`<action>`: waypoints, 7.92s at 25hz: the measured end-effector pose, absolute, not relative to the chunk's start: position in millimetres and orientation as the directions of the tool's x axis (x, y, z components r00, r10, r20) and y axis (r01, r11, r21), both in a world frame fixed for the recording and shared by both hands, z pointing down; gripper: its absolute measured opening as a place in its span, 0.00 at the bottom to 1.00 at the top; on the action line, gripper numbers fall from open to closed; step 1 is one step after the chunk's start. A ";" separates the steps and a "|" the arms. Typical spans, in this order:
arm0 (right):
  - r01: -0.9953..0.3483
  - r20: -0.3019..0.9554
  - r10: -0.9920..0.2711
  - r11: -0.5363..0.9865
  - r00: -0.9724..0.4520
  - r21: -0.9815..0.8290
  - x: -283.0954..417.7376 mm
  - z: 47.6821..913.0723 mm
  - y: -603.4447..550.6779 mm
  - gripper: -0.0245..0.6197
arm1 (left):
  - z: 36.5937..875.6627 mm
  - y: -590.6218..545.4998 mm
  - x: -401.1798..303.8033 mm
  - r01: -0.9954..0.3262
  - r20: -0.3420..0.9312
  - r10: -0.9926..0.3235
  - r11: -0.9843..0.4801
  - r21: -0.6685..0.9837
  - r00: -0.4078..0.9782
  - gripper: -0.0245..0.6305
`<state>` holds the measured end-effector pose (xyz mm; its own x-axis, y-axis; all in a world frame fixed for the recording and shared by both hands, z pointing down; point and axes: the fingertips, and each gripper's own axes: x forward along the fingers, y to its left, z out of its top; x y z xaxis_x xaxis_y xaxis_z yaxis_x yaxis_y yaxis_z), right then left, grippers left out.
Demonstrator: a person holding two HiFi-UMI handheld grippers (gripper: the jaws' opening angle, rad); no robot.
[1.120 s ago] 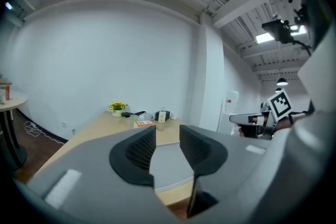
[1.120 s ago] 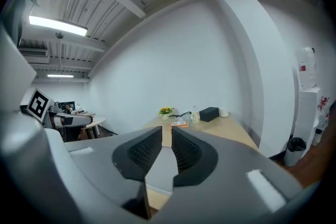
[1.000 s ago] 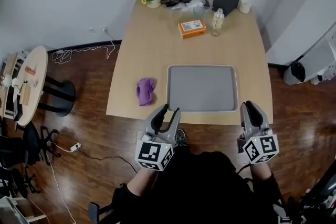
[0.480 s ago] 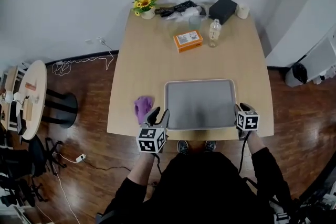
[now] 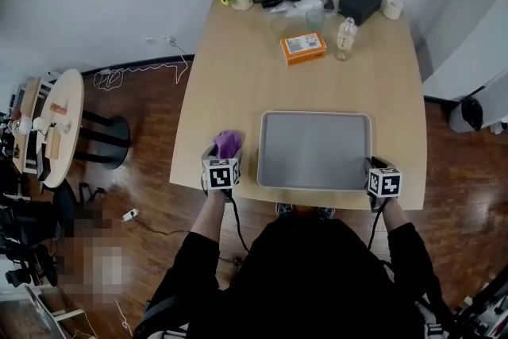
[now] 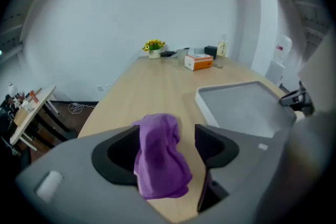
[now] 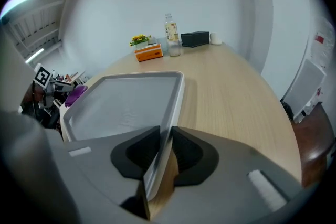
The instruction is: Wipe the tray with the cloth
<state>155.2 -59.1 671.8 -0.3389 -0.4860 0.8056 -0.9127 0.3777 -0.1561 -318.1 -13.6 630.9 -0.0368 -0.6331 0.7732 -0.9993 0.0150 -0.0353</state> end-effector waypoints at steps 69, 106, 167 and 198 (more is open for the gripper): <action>-0.903 0.744 -0.535 0.369 -0.400 -0.220 153.7 674.3 -55.2 0.16 | 673.6 -65.9 -168.1 -0.658 0.917 -0.367 -0.731 -0.181 0.155 0.16; -0.895 0.725 -0.545 0.383 -0.420 -0.230 158.1 675.0 -53.5 0.16 | 671.1 -44.7 -5.0 -0.303 0.925 -0.288 -0.930 -0.208 0.248 0.16; -0.904 0.728 -0.552 0.361 -0.405 -0.229 148.2 672.0 -57.2 0.16 | 668.6 45.3 8.4 -0.196 0.917 -0.195 -0.972 -0.132 0.348 0.16; -0.880 0.715 -0.532 0.392 -0.454 -0.268 144.3 671.9 -55.9 0.17 | 669.2 -148.8 113.4 -0.073 0.899 -0.350 -0.936 -0.343 0.265 0.17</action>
